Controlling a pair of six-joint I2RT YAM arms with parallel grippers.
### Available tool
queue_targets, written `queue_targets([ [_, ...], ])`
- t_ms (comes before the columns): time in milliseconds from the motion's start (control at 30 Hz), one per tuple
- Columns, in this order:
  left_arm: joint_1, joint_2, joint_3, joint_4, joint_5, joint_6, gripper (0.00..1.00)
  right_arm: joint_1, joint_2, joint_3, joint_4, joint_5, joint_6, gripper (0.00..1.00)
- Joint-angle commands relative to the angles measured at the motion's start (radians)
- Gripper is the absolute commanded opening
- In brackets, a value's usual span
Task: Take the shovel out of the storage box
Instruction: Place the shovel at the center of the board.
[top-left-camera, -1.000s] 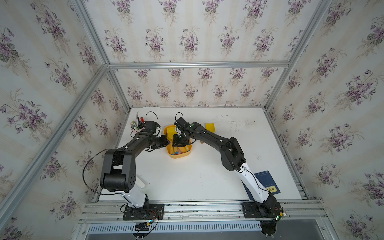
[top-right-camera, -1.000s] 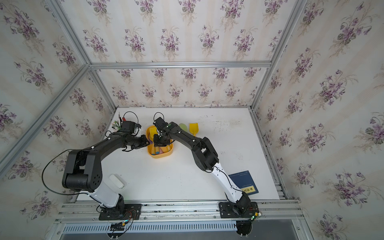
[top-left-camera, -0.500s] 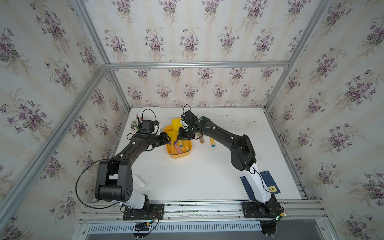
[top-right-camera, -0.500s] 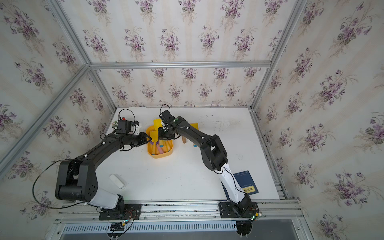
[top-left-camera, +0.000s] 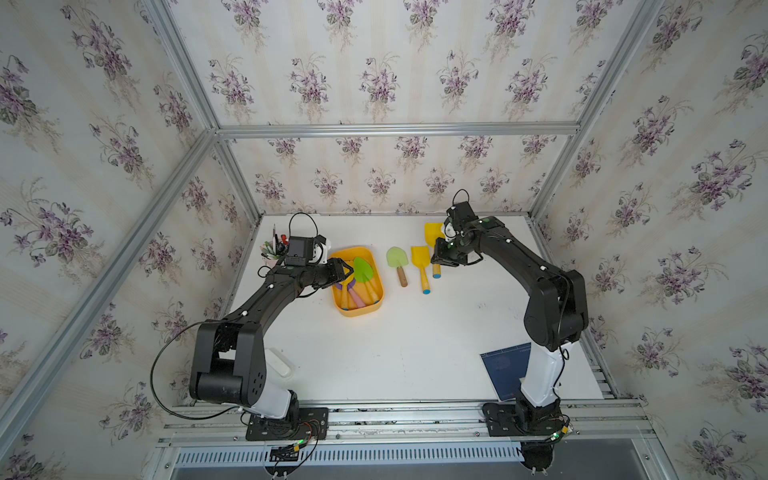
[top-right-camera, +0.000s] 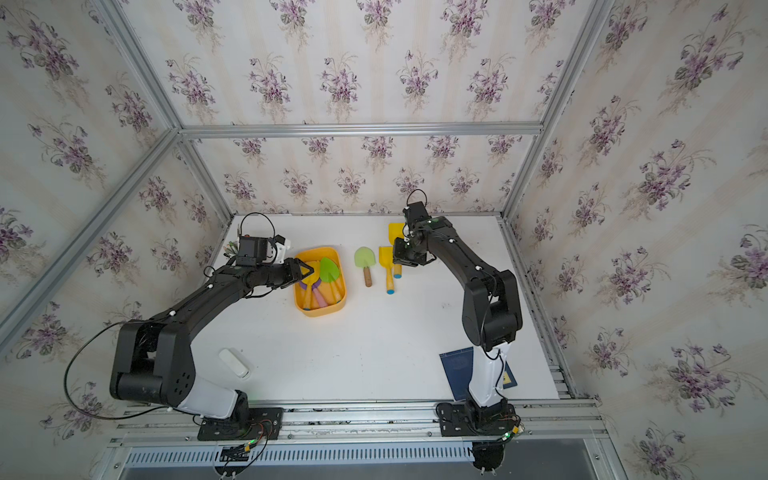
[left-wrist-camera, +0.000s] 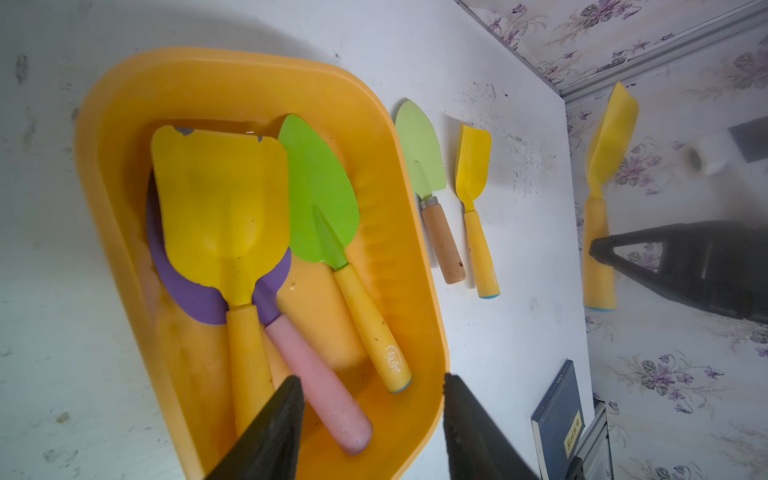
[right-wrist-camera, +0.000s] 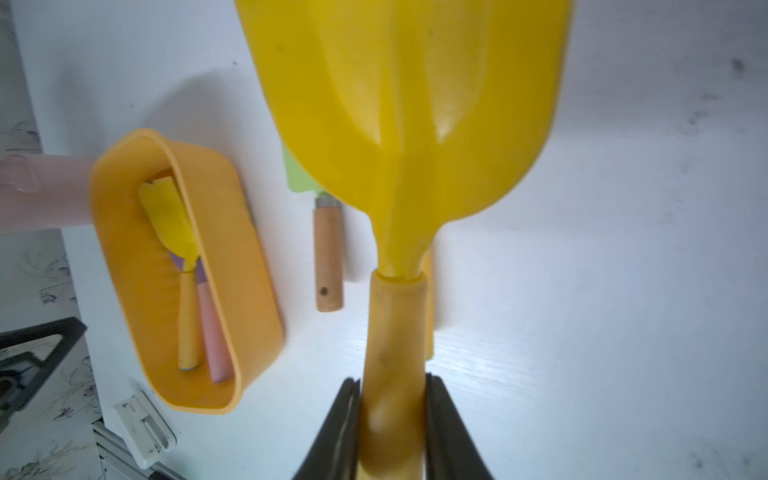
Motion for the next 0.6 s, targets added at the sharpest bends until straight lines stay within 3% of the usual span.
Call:
queue_targets([
  [0,-0.012,0.013,0.020,-0.004,-0.020,0.006,0.54,-0.050,-0.001,-0.035,-0.027,-0.007,-0.064,0.08],
  [267,-0.033,0.039,0.039,-0.016,-0.036,0.013,0.65,-0.096,0.149,0.023,-0.062,-0.049,-0.118,0.10],
  [567,-0.036,0.059,0.045,-0.023,-0.048,0.026,0.66,-0.115,0.238,0.061,-0.065,-0.065,-0.137,0.11],
])
